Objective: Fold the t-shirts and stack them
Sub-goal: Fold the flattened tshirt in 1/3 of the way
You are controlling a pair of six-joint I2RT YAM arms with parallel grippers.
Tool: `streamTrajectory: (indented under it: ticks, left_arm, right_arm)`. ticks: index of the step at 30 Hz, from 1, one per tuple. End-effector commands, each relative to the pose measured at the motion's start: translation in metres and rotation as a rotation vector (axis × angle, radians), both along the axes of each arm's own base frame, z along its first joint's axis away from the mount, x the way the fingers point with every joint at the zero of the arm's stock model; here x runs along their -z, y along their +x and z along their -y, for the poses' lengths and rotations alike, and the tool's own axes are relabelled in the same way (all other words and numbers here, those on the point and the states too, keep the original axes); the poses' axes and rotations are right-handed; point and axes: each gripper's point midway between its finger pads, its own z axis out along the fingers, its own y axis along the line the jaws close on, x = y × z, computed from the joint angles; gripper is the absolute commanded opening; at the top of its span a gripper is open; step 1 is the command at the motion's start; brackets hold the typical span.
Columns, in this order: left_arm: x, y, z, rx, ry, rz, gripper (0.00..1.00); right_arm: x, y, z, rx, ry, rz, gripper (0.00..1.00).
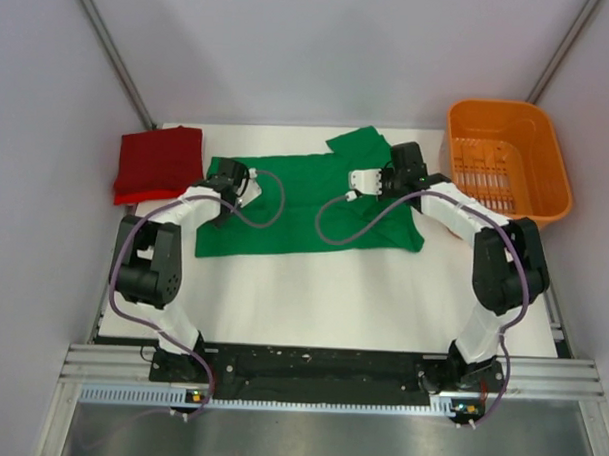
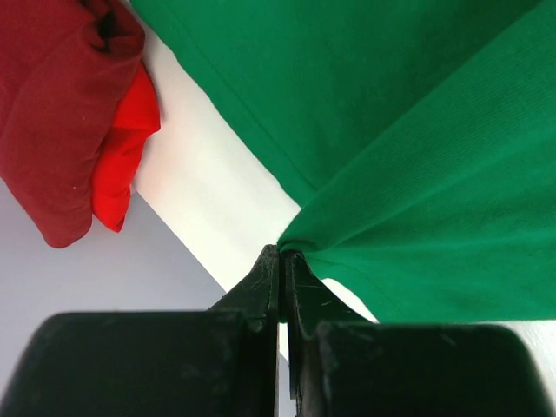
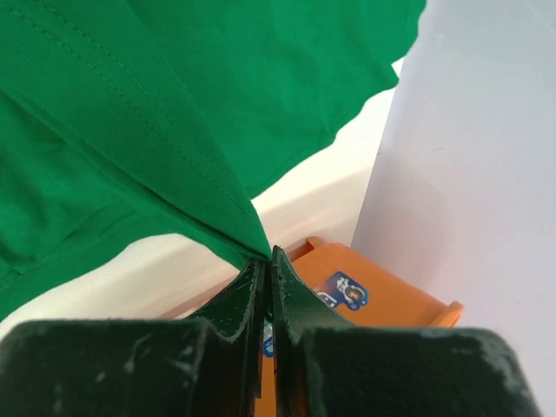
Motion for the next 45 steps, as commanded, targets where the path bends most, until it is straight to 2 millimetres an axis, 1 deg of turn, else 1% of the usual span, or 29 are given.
streamTrajectory:
  ticks: [1,7,9,13,14,16,17,18,19,20,21,22,23,24,25,26,27,28,29,31,32,33,34,36,39,40,42,43,45]
  left_arm:
    - [-0.011,0.025,-0.001,-0.024,0.001,0.092,0.0]
    - [0.001,0.029,-0.003,-0.033,0.022,0.083,0.0]
    - [0.003,0.031,-0.004,-0.033,0.028,0.085,0.0]
    - [0.007,0.033,-0.005,-0.036,0.039,0.089,0.0]
    - [0.007,0.034,-0.006,-0.038,0.04,0.095,0.02]
    - [0.003,0.038,-0.006,-0.045,0.045,0.113,0.26]
    - [0.001,0.041,-0.007,-0.05,0.054,0.128,0.39]
    - [-0.004,0.046,-0.009,-0.058,0.064,0.151,0.51]
    - [-0.009,0.051,-0.011,-0.067,0.079,0.175,0.59]
    - [-0.016,0.055,-0.014,-0.079,0.099,0.2,0.64]
    - [-0.023,0.058,-0.017,-0.087,0.115,0.222,0.71]
    - [-0.031,0.061,-0.021,-0.099,0.125,0.246,0.73]
    - [-0.039,0.062,-0.023,-0.102,0.127,0.26,0.74]
    - [-0.048,0.061,-0.025,-0.104,0.121,0.275,0.74]
    - [-0.059,0.058,-0.025,-0.103,0.102,0.293,0.75]
    - [-0.066,0.055,-0.024,-0.103,0.081,0.3,0.76]
    - [-0.07,0.048,-0.023,-0.098,0.048,0.293,0.76]
    - [-0.07,0.043,-0.015,-0.07,-0.01,0.277,0.76]
    - [-0.068,0.034,-0.008,-0.051,-0.063,0.25,0.76]
    - [-0.058,0.017,0.005,-0.028,-0.171,0.189,0.73]
    - [-0.052,0.006,0.01,-0.028,-0.215,0.151,0.7]
    - [-0.044,-0.006,0.012,-0.034,-0.245,0.105,0.66]
    - [-0.037,-0.012,0.012,-0.051,-0.261,0.081,0.64]
    - [-0.021,-0.025,0.006,-0.096,-0.256,0.04,0.59]
    - [-0.004,-0.034,-0.004,-0.16,-0.256,0.007,0.56]
    - [0.002,-0.037,-0.005,-0.175,-0.26,-0.005,0.55]
    - [0.011,-0.04,-0.008,-0.191,-0.258,-0.017,0.55]
    - [0.014,-0.04,-0.009,-0.192,-0.256,-0.018,0.55]
    - [0.022,-0.042,-0.012,-0.202,-0.232,-0.035,0.55]
  right_arm:
    - [-0.018,0.018,-0.006,-0.036,0.003,0.057,0.0]
    - [-0.008,0.028,-0.007,-0.046,-0.02,0.051,0.0]
    - [-0.002,0.032,-0.006,-0.042,-0.042,0.044,0.0]
    - [0.003,0.038,-0.006,-0.037,-0.042,0.046,0.0]
    - [0.005,0.041,-0.005,-0.032,-0.04,0.052,0.0]
    - [0.005,0.048,-0.006,-0.008,-0.014,0.067,0.0]
    - [0.008,0.053,-0.009,0.013,0.011,0.06,0.05]
    - [0.006,0.06,-0.011,0.041,0.043,0.067,0.14]
    - [0.005,0.069,-0.012,0.089,0.087,0.083,0.25]
    - [0.008,0.079,-0.012,0.147,0.125,0.099,0.38]
    - [0.004,0.089,-0.009,0.207,0.152,0.128,0.49]
    - [0.002,0.095,-0.007,0.267,0.183,0.144,0.54]
    - [-0.013,0.101,-0.006,0.314,0.217,0.172,0.56]
    - [-0.023,0.102,-0.007,0.358,0.268,0.175,0.57]
    - [-0.029,0.095,-0.008,0.396,0.323,0.142,0.57]
    - [-0.038,0.088,-0.015,0.407,0.397,0.105,0.57]
    - [-0.043,0.075,-0.026,0.412,0.492,0.04,0.57]
    - [-0.042,0.058,-0.039,0.38,0.548,-0.049,0.57]
    - [-0.043,0.039,-0.053,0.319,0.604,-0.137,0.57]
    - [-0.041,0.004,-0.075,0.251,0.701,-0.273,0.56]
    - [-0.035,-0.01,-0.083,0.241,0.744,-0.338,0.55]
    - [-0.03,-0.02,-0.088,0.249,0.779,-0.389,0.54]
    - [-0.021,-0.028,-0.092,0.267,0.799,-0.437,0.52]
    - [-0.003,-0.038,-0.094,0.321,0.814,-0.514,0.49]
    - [0.025,-0.04,-0.091,0.427,0.78,-0.554,0.48]
    - [0.032,-0.04,-0.09,0.447,0.772,-0.561,0.47]
    - [0.042,-0.042,-0.097,0.453,0.751,-0.574,0.45]
    - [0.048,-0.043,-0.102,0.458,0.73,-0.57,0.45]
    - [0.061,-0.043,-0.103,0.472,0.656,-0.534,0.46]
